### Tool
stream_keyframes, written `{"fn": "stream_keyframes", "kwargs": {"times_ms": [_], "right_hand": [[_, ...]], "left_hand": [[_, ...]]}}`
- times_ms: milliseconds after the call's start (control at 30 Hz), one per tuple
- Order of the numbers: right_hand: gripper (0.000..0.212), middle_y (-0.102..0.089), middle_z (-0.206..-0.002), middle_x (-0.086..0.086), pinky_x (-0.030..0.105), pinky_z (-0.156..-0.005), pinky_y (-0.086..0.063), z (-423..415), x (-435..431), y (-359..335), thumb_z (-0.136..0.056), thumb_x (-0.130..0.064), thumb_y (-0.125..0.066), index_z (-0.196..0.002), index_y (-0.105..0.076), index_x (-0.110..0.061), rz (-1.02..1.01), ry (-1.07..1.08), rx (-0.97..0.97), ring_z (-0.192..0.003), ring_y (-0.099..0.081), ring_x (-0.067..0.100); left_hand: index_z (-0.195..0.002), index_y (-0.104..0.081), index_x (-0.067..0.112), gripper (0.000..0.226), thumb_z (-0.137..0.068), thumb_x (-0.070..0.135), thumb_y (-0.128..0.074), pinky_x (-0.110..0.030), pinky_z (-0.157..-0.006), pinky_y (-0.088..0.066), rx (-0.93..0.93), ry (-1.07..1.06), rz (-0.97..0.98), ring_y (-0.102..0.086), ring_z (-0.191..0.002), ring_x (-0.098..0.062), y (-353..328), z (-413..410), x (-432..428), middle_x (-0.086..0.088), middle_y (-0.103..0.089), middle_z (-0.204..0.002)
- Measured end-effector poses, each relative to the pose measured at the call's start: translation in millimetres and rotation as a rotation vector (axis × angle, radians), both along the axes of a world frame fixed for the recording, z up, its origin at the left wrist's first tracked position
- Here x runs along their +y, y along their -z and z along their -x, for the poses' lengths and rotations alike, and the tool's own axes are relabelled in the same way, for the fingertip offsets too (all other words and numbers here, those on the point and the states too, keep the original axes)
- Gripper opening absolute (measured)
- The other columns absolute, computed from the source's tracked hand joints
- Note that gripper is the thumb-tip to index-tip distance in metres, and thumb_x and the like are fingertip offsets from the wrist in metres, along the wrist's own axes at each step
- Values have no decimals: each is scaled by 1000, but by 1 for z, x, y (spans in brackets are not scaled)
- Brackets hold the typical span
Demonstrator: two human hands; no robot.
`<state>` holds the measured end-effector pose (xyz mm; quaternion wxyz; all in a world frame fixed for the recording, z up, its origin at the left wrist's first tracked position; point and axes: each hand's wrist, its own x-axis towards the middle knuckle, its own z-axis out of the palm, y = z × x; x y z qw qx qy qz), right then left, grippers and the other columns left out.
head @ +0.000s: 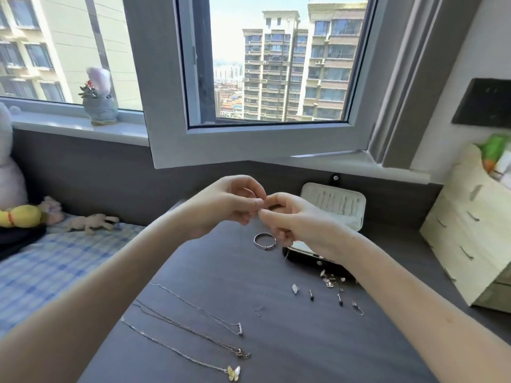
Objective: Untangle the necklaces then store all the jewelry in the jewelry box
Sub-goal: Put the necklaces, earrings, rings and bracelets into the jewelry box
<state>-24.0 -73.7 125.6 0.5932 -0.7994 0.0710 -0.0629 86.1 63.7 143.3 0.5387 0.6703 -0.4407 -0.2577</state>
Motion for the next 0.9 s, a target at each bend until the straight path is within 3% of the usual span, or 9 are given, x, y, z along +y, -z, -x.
{"fn": "stream_keyframes", "kwargs": {"times_ms": [100, 200, 300, 433, 567, 667, 800, 900], "right_hand": [[21, -49, -61, -7, 24, -50, -30, 13, -10, -18, -89, -16, -63, -108, -62, -8, 170, -114, 24, -57, -38, 13], [27, -47, -53, -5, 23, -48, -31, 18, -16, -37, -88, -25, -64, -83, -64, 2, 257, -81, 23, -51, -39, 14], [31, -51, -50, -2, 23, -46, -34, 16, -25, -53, -90, -31, -61, -69, -65, -9, 222, 18, -11, -44, -42, 11], [36, -55, -49, -2, 23, -45, -37, 13, -46, -71, -91, -36, -58, -65, -65, -13, 167, 145, -14, -43, -44, 11], [40, -59, -61, 8, 22, -45, -40, 8, -69, -85, -93, -39, -54, -75, -70, -7, 205, 195, -22, -48, -47, 13], [42, -58, -55, 3, 22, -48, -44, 1, -87, -94, -94, -41, -51, -81, -68, -6, 258, 238, -34, -47, -50, 10], [39, -58, -56, 2, 21, -49, -46, -9, -111, -106, -97, -35, -49, -86, -68, -3, 329, 283, -80, -48, -52, 10], [37, -59, -57, 2, 21, -48, -45, -16, -127, -113, -97, -34, -49, -84, -68, -4, 335, 318, -113, -49, -52, 10]], "left_hand": [[-90, -58, 6, 2, -91, 6, -56, -19, -50, -40, -124, 31, -29, -48, -56, -14, -21, 8, -19, -5, -55, -66], [-91, -57, 10, 9, -93, 19, -56, -22, -51, -39, -249, 48, -49, -47, -58, -16, -38, 14, -38, -2, -57, -65], [-102, -56, 21, 23, -92, 42, -53, -26, -60, -42, -457, 83, -63, -56, -62, -10, -51, 20, -53, 0, -66, -74], [-120, -47, 26, 38, -93, 50, -37, -20, -57, -39, -653, 66, -12, -50, -54, -4, -67, 25, -71, -4, -62, -69], [-127, -42, 27, 52, -87, 57, -30, -26, -71, -53, -617, 42, 45, -64, -71, -15, -74, 18, -92, -5, -66, -83], [-127, -45, 21, 44, -96, 48, -29, -33, -77, -56, -511, 33, 94, -65, -85, -19, -72, 6, -110, -2, -64, -97], [-116, -52, 16, 34, -99, 38, -33, -35, -83, -54, -320, -9, 199, -62, -91, -19, -56, -15, -134, -2, -61, -94], [-108, -57, 13, 24, -100, 28, -40, -44, -89, -51, -332, -87, 149, -62, -92, -24, -29, -33, -152, -3, -62, -90]]}}
